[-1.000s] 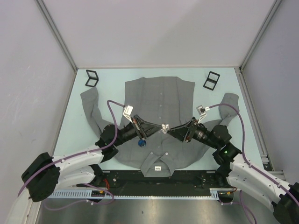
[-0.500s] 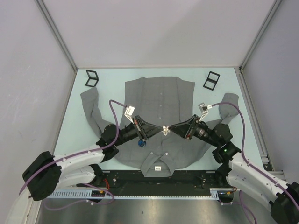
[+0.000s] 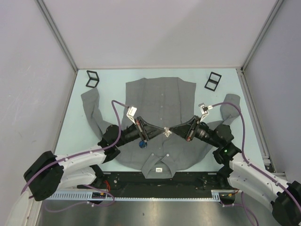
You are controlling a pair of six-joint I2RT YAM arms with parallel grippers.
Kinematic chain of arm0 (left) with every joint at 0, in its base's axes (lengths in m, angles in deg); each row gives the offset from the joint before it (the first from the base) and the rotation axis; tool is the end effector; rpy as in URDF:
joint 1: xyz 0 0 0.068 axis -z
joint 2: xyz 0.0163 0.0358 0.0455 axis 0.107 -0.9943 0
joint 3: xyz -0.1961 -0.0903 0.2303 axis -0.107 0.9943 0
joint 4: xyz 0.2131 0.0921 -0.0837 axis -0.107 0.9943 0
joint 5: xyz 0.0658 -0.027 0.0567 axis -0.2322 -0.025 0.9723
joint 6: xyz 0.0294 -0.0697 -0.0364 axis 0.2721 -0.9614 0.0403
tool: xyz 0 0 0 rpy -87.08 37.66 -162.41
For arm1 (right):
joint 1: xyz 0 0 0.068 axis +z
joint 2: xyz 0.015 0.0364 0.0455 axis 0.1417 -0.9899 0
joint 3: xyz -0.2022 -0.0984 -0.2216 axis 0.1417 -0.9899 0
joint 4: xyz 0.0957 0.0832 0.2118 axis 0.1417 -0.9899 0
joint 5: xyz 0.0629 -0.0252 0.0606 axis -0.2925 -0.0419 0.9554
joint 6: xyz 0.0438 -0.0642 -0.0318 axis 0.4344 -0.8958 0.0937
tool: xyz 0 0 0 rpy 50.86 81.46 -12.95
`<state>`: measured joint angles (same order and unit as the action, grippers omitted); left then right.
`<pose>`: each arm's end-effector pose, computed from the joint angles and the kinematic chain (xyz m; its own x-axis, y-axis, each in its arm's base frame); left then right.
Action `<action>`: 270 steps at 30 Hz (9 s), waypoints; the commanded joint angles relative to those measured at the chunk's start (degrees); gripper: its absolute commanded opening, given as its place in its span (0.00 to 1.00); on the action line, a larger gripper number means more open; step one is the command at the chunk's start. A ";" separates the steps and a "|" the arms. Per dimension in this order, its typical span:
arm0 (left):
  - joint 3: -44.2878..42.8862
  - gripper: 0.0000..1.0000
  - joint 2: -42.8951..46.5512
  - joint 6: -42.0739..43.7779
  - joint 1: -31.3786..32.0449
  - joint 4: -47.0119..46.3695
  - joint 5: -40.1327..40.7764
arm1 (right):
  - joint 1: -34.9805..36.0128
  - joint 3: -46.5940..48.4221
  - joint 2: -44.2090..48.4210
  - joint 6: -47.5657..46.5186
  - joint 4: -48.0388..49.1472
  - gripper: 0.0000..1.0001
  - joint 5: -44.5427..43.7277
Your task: Remove the brooch from the garment
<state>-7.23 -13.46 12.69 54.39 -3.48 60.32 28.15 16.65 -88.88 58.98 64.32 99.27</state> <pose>0.1324 -0.1857 0.3046 -0.6616 -0.3864 -0.6426 0.6557 0.1174 -0.7458 0.1132 0.1258 0.3089 -0.5931 0.3965 -0.7008 -0.6820 0.2153 0.6990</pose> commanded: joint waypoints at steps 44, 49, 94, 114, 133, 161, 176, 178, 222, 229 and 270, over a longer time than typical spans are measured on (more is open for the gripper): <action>-47.93 0.88 -32.98 24.62 -26.01 24.66 7.71 | -20.21 75.41 -77.06 -46.02 -34.58 0.00 -73.65; -44.34 0.88 -35.62 23.75 -26.89 20.36 4.99 | -21.00 82.99 -84.97 -49.10 -37.87 0.00 -76.99; -38.88 0.83 -38.70 18.21 -26.98 8.92 -4.77 | -24.78 102.59 -102.56 -54.37 -45.17 0.00 -85.16; -38.53 0.82 -38.79 17.59 -26.98 7.95 -5.39 | -25.66 105.58 -104.67 -52.09 -49.56 0.00 -85.08; -38.53 0.82 -38.53 17.95 -27.16 8.48 -5.65 | -24.78 106.46 -103.80 -52.26 -49.74 0.28 -83.14; -24.92 0.76 -19.64 17.77 -24.18 26.37 -0.84 | -11.78 73.17 -62.86 -29.09 -53.17 0.46 -47.30; -3.99 0.50 9.54 11.62 -14.41 55.76 12.01 | 17.04 25.36 -43.59 -12.63 -23.33 0.45 -36.39; -3.29 0.49 10.51 11.09 -14.24 56.81 13.15 | 17.67 22.54 -44.20 -10.09 -18.56 0.41 -33.50; -2.75 0.18 0.76 8.19 -10.37 57.34 21.77 | 24.26 20.94 -48.16 -4.54 -22.14 0.28 -51.06; -2.67 0.18 0.06 8.19 -10.37 57.79 22.12 | 27.42 21.20 -46.85 -14.73 -15.81 0.31 -52.60; 2.25 0.10 -0.39 6.35 -10.37 55.94 22.82 | 20.49 22.44 -62.31 -6.04 4.05 0.38 -18.19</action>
<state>-6.29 -14.88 20.01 43.75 51.20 82.49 49.87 40.32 -150.08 49.38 62.05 77.32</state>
